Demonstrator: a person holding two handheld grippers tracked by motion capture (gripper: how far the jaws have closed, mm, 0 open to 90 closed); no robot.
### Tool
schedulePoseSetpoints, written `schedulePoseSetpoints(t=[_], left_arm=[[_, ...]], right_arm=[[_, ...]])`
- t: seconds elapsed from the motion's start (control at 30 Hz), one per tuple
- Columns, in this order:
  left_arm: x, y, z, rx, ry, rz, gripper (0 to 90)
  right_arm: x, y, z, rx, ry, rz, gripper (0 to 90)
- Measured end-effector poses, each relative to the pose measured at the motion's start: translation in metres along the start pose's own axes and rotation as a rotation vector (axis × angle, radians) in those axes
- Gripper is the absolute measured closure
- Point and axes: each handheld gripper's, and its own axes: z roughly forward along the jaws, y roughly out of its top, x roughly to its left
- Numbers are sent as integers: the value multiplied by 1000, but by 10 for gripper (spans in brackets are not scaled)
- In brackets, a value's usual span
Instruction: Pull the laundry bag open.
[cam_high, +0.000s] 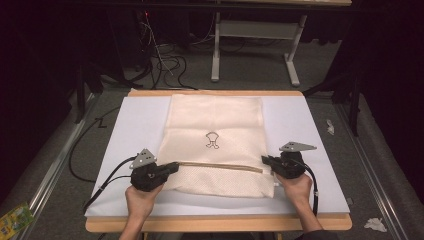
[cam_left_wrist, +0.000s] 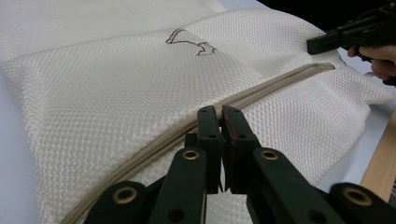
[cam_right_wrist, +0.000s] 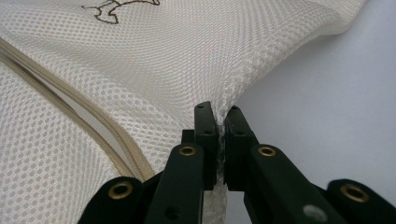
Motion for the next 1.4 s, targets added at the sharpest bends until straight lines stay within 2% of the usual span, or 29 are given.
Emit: schedulePoseSetpoints(t=[0.13, 0.2, 0.27, 0.4, 0.93, 1.2, 1.4], left_arm=[[0, 0, 0, 4, 7, 3, 872], [2, 0, -4, 0, 17, 2, 872], [3, -1, -5, -1, 14, -4, 872], [4, -1, -7, 3, 27, 1, 872], [8, -2, -11, -3, 34, -9, 872], [16, -7, -19, -11, 53, -33, 872], [18, -7, -22, -18, 57, -36, 872]], right_arm=[[0, 0, 0, 4, 1, 3, 879], [0, 0, 0, 6, -17, -4, 879], [-3, -1, -1, 3, -3, 11, 879], [-2, 0, -1, 6, -14, 5, 879], [-3, 0, -1, 2, -14, 4, 879], [-5, -2, -2, 7, -31, 3, 879], [-5, -2, -1, 6, -30, 5, 879]])
